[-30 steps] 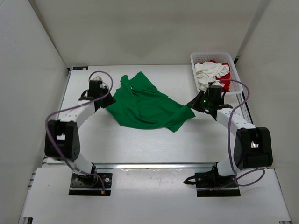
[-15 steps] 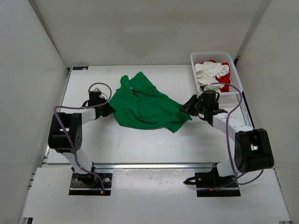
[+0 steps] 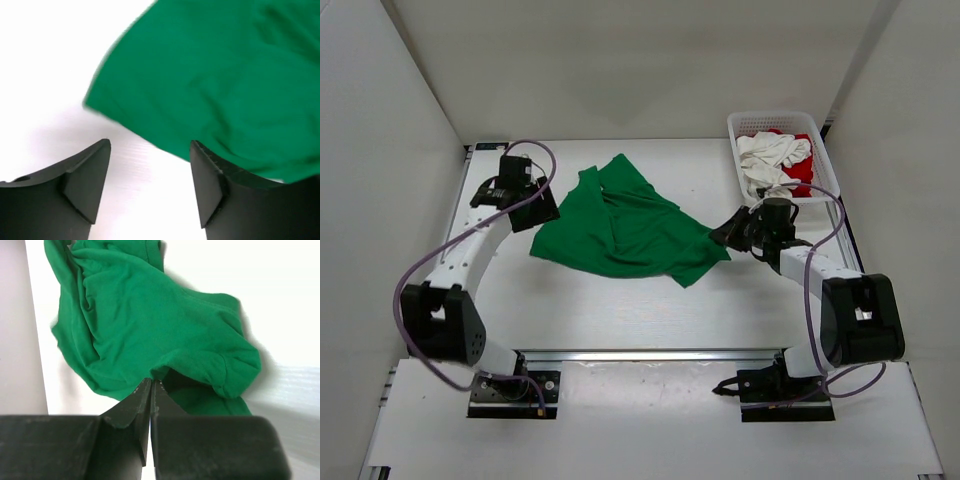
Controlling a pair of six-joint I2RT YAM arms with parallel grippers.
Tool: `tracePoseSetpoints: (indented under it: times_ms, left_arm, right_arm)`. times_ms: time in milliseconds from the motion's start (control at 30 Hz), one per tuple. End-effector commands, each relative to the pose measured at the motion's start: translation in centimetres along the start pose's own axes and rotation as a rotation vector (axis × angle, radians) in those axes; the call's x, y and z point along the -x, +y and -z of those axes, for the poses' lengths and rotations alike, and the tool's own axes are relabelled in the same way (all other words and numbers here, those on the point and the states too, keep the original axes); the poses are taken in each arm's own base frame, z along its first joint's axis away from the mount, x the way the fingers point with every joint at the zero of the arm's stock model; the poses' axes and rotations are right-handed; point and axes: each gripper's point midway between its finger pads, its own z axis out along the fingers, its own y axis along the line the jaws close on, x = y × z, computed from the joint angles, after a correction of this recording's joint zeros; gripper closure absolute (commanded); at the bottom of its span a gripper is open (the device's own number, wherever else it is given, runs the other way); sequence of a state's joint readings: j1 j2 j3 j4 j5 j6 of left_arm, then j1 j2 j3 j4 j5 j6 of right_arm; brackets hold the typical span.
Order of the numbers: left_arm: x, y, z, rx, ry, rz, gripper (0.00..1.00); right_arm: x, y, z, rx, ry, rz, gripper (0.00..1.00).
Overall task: Fold and stack the t-shirts
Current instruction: Flatten out the tshirt
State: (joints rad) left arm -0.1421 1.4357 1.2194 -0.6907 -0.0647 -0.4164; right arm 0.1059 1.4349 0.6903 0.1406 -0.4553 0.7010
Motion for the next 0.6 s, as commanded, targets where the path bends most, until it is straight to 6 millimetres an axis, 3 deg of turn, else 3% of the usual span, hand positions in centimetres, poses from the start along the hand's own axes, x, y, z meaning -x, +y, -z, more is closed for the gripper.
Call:
tracePoseSetpoints:
  times_ms: [0, 67, 133, 200, 233, 267, 300, 333, 400, 567]
  left_arm:
    - [-0.7, 4.1, -1.9, 0.184, 0.11, -0.034, 0.23]
    - [-0.5, 4.0, -3.4, 0.177, 0.123, -0.025, 0.35]
    - [-1.8, 4.8, -4.8, 0.198, 0.164, -0.007, 0.45]
    - [-4.7, 6.2, -5.2, 0.191, 0.181, 0.051, 0.57]
    - [-3.2, 6.8, -4.9, 0.173, 0.097, 0.118, 0.59]
    - [-6.2, 7.0, -5.3, 0.143, 0.145, 0.149, 0.59]
    - [-5.1, 8.8, -5.5, 0.142, 0.083, 0.255, 0.58]
    - [-6.0, 9.9, -5.5, 0.124, 0.055, 0.33, 0.58]
    - [-7.2, 10.0, -5.5, 0.091, 0.032, 0.398, 0.5]
    - [-8.0, 10.7, -6.4, 0.091, -0.004, 0.471, 0.39]
  right_arm:
    - [-0.1, 0.6, -1.0, 0.049, 0.008, 0.052, 1.0]
    - [-0.2, 0.4, -1.2, 0.051, 0.015, 0.048, 1.0]
    - [-0.2, 0.4, -1.0, 0.05, 0.011, 0.055, 1.0]
    - [-0.1, 0.3, -1.0, 0.043, 0.002, 0.056, 0.99]
    - [-0.1, 0.4, -1.0, 0.044, 0.0, 0.063, 1.0]
    - [0.0, 0.4, -1.0, 0.046, -0.001, 0.059, 1.0]
    - [0.0, 0.3, -1.1, 0.046, -0.005, 0.063, 1.0]
    - [-0.1, 0.3, -1.1, 0.049, 0.0, 0.063, 1.0]
    - [-0.4, 0.2, -1.3, 0.043, 0.008, 0.06, 1.0]
    - [-0.6, 0.2, -1.4, 0.034, 0.009, 0.067, 1.0]
